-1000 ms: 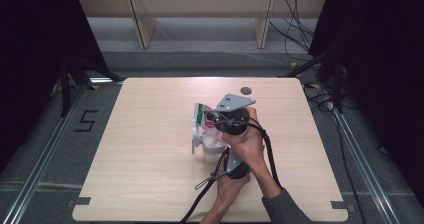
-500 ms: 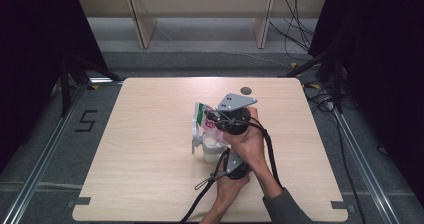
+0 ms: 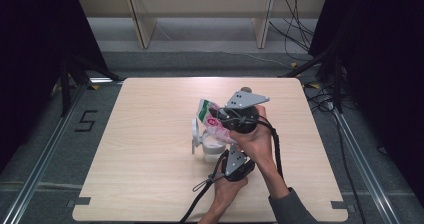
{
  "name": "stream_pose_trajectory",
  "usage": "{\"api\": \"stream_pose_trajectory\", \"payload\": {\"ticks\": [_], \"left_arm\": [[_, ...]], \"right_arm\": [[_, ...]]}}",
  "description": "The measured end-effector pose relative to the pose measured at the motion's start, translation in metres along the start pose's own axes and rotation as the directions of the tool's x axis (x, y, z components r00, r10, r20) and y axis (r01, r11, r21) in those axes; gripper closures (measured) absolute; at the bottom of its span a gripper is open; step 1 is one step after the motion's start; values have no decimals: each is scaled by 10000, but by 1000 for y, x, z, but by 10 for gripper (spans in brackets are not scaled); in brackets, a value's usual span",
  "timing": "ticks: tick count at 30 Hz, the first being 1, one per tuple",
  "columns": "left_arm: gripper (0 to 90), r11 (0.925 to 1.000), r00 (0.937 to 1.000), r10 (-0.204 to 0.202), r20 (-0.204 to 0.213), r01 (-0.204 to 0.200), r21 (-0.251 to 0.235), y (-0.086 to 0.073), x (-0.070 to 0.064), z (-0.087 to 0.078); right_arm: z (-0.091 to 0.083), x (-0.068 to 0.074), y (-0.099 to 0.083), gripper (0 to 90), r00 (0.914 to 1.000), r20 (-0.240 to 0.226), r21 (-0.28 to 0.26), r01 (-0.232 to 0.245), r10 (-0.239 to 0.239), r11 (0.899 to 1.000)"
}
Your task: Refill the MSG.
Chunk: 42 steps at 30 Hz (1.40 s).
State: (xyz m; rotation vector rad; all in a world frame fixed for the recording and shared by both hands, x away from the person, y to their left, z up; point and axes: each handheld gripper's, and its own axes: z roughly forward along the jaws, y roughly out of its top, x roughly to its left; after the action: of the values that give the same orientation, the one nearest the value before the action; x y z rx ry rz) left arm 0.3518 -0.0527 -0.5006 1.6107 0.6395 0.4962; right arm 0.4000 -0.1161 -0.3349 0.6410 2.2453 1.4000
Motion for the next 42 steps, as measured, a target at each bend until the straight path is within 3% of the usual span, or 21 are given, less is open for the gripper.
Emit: {"api": "stream_pose_trajectory", "payload": {"ticks": [1,2,8,11,15,23,27,30,32,33,36,40,42], "left_arm": [[830,9990,9994,-339,-4,339,-306,-1,-2,0],[830,9994,9996,-266,-81,264,-215,-1,-2,-1],[830,9995,9994,-307,-174,306,-72,-8,2,-7],[831,9998,9995,-180,-269,181,40,-9,3,-10],[831,9999,9996,-81,-261,84,108,-11,4,-14],[829,9999,9996,24,-277,-19,171,-16,6,-21],[832,9996,9989,70,-471,-57,265,-18,8,-28],[833,9997,9982,27,-592,-13,239,-20,12,-32],[833,9991,9979,354,-540,-340,250,-20,16,-36],[832,9991,9975,156,-685,-128,413,-20,14,-39],[832,9992,9968,100,-795,-69,396,-22,16,-45],[833,9990,9965,258,-797,-228,394,-24,20,-51],[833,9998,9963,-191,-843,192,5,-25,16,-51]], "right_arm": [[-2,-1,0,900,10000,20,-46,15,-15,10000],[-4,-1,0,900,9994,-59,-38,-338,338,9994],[-14,-11,-3,900,9980,-314,-448,-554,541,9975],[-20,-14,-4,900,9958,-423,-519,-828,807,9952],[-27,-18,-6,900,9970,-473,-859,-645,606,9942],[-40,-18,-11,900,9955,-665,-943,-739,678,9928],[-46,-21,-14,900,9951,-765,-1191,-711,622,9903],[-50,-24,-18,900,9912,-999,-1366,-1002,870,9855],[-53,-25,-20,900,9856,-1244,-1350,-1308,1142,9822],[-54,-27,-21,900,9852,-1285,-1439,-1317,1135,9808],[-59,-29,-25,900,9843,-1362,-1644,-1341,1121,9772],[-66,-30,-30,900,9819,-1338,-1608,-1551,1342,9747],[-69,-31,-33,900,9812,-1333,-1616,-1602,1393,9738]]}}
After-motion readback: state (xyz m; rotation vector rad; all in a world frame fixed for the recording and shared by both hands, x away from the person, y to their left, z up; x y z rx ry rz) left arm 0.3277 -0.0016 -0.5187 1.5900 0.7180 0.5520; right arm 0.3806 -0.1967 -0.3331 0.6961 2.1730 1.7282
